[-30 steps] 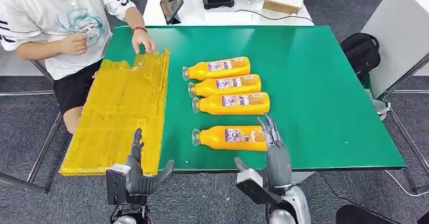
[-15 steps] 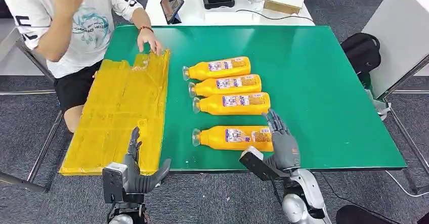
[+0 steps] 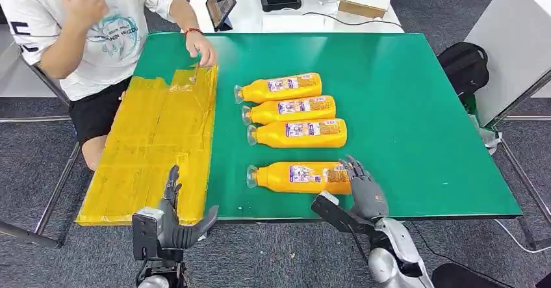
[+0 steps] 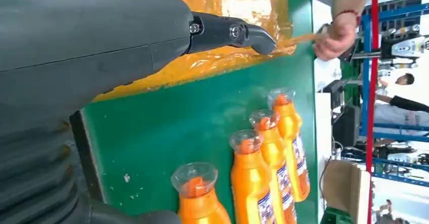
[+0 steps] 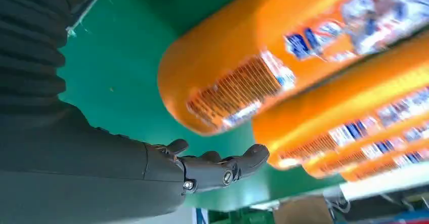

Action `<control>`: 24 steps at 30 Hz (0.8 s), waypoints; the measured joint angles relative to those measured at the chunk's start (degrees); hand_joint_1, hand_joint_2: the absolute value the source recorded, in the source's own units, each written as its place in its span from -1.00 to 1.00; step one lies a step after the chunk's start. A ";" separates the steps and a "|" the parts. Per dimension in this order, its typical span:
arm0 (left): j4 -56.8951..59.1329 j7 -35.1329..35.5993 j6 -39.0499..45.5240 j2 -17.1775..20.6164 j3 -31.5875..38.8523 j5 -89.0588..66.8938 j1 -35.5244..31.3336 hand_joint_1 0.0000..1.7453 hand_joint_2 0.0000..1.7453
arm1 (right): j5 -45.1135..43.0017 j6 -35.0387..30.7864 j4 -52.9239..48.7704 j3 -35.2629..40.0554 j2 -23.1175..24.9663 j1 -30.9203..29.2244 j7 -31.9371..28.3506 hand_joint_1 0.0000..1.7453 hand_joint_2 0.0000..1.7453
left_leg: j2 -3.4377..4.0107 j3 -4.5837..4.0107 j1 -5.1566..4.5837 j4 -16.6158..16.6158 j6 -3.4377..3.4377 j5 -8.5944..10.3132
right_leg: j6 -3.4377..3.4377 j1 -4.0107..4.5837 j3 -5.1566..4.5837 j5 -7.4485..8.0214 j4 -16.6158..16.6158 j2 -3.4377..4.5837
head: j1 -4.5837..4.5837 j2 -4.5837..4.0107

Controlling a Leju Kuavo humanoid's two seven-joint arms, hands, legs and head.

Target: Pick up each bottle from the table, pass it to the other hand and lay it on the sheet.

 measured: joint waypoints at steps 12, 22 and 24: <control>2.08 0.46 -0.35 0.00 0.02 0.20 -0.80 -1.00 1.00 | 0.83 1.22 7.41 0.96 -1.95 -6.40 -0.02 -1.00 1.00 | -0.01 0.00 0.00 0.01 0.01 0.02 | 0.00 0.00 0.01 0.01 0.01 0.00 | 0.00 0.00; 2.82 0.55 -0.50 0.00 0.31 0.72 -1.01 -1.00 1.00 | 1.68 2.69 9.82 3.70 -2.60 -10.12 -0.13 -1.00 1.00 | 0.01 0.00 0.00 0.01 0.01 0.02 | 0.00 0.00 0.01 0.01 0.02 0.00 | 0.00 0.00; 3.00 0.55 -0.55 0.00 0.46 0.74 -1.01 -1.00 1.00 | 0.41 4.84 10.02 4.59 -2.87 -11.25 -0.52 -1.00 1.00 | -0.01 0.00 0.00 0.01 0.02 0.03 | 0.00 0.00 0.01 0.01 0.02 0.00 | 0.00 0.00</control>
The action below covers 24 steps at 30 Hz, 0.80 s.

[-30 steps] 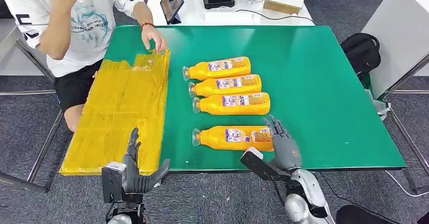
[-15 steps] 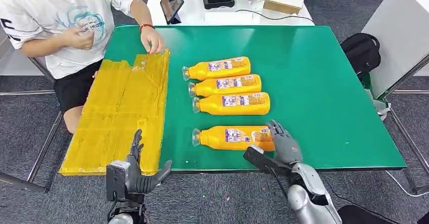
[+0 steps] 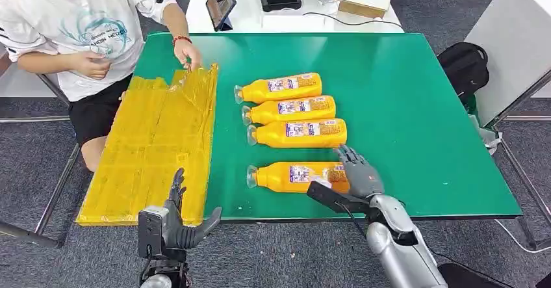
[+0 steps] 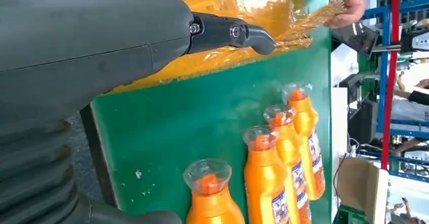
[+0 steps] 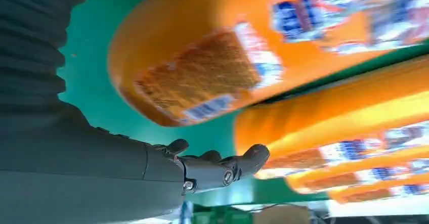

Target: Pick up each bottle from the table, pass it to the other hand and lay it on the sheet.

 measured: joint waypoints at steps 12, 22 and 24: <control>4.64 0.64 -0.96 0.07 0.15 -0.55 -2.12 -1.00 1.00 | -13.81 12.61 5.77 8.72 -5.84 -8.92 -4.55 -1.00 1.00 | -0.01 0.00 -0.02 0.02 0.06 0.04 | 0.03 -0.01 0.03 0.03 0.01 0.00 | 0.00 0.00; 8.81 1.95 -0.98 0.33 -0.85 -1.60 -4.10 -1.00 1.00 | -18.09 13.33 12.80 15.60 -8.08 -14.43 -3.28 -1.00 1.00 | -0.01 0.02 -0.02 0.02 0.06 0.04 | 0.03 -0.01 0.04 0.03 0.00 0.00 | 0.00 0.00; 9.16 1.97 -0.98 0.33 -0.87 -1.60 -4.24 -1.00 1.00 | -18.07 13.37 13.64 16.26 -8.41 -14.92 -3.08 -1.00 1.00 | -0.01 0.02 -0.02 0.02 0.06 0.04 | 0.03 -0.01 0.05 0.03 -0.01 0.00 | 0.00 0.00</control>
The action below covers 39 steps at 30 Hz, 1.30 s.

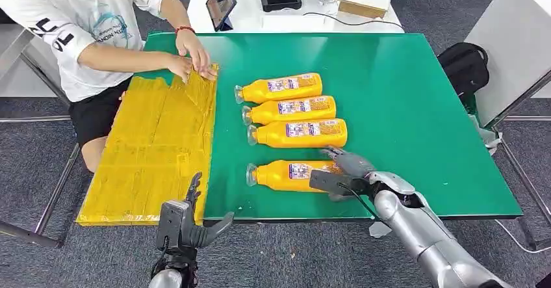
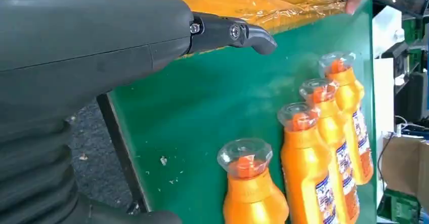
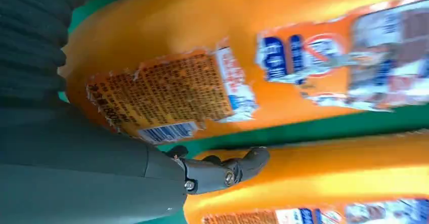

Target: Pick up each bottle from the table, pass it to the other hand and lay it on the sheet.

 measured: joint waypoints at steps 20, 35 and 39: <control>2.69 0.87 -0.37 0.02 -1.20 1.44 -1.81 -1.00 1.00 | 1.44 -4.43 9.33 5.73 1.86 -4.04 -0.17 0.94 1.00 | 0.17 0.90 0.02 -0.01 -0.07 -0.09 | -0.04 0.03 0.74 0.01 -0.04 0.13 | 0.00 0.00; 2.67 0.96 -0.72 0.07 -1.27 2.05 -1.41 -1.00 1.00 | 2.93 -11.17 5.93 2.78 3.78 0.46 -1.86 1.00 1.00 | 0.19 0.87 0.02 -0.01 -0.06 -0.08 | -0.02 0.03 0.75 0.01 -0.02 0.18 | 0.00 0.00; 2.67 0.96 -0.72 0.07 -1.27 2.08 -1.18 -1.00 1.00 | 3.02 -12.31 3.30 0.70 4.46 2.87 -2.21 1.00 1.00 | 0.18 0.79 0.02 -0.01 -0.06 -0.08 | -0.02 0.03 0.66 0.01 -0.02 0.18 | 0.00 0.00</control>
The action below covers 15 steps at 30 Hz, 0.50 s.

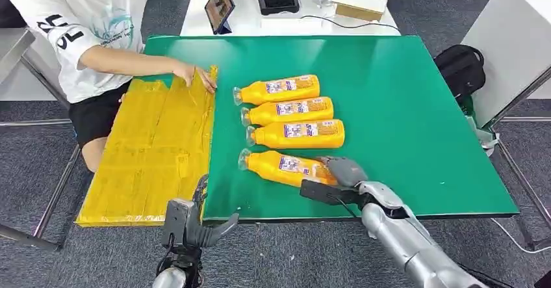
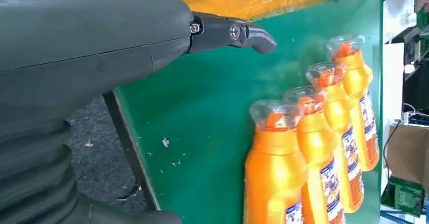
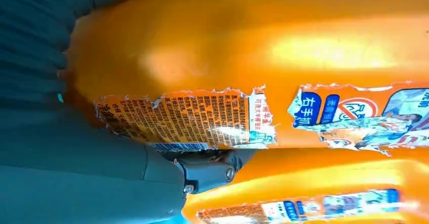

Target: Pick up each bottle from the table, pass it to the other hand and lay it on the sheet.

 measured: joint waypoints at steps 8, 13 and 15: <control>-0.50 -0.41 1.03 0.04 0.20 0.46 1.14 -1.00 1.00 | -2.29 -10.95 -8.90 -6.70 3.49 6.88 -7.18 1.00 1.00 | -0.19 -0.25 0.00 0.00 0.02 0.02 | 0.02 0.00 -0.15 -0.01 0.03 -0.06 | 0.00 0.00; -0.96 -1.55 1.84 0.04 0.17 1.46 1.73 -1.00 1.00 | -5.94 -20.84 -20.95 -14.50 8.79 11.82 -13.17 1.00 1.00 | -0.21 -0.32 0.01 0.00 0.01 0.02 | 0.00 0.00 -0.24 -0.07 0.03 -0.11 | -0.02 0.00; -0.96 -1.90 2.16 0.04 0.17 1.97 1.75 -1.00 1.00 | -7.41 -23.85 -24.05 -16.79 10.34 13.13 -15.65 1.00 1.00 | -0.22 -0.38 0.00 0.00 0.01 0.02 | 0.00 -0.01 -0.26 -0.07 0.02 -0.14 | -0.02 0.00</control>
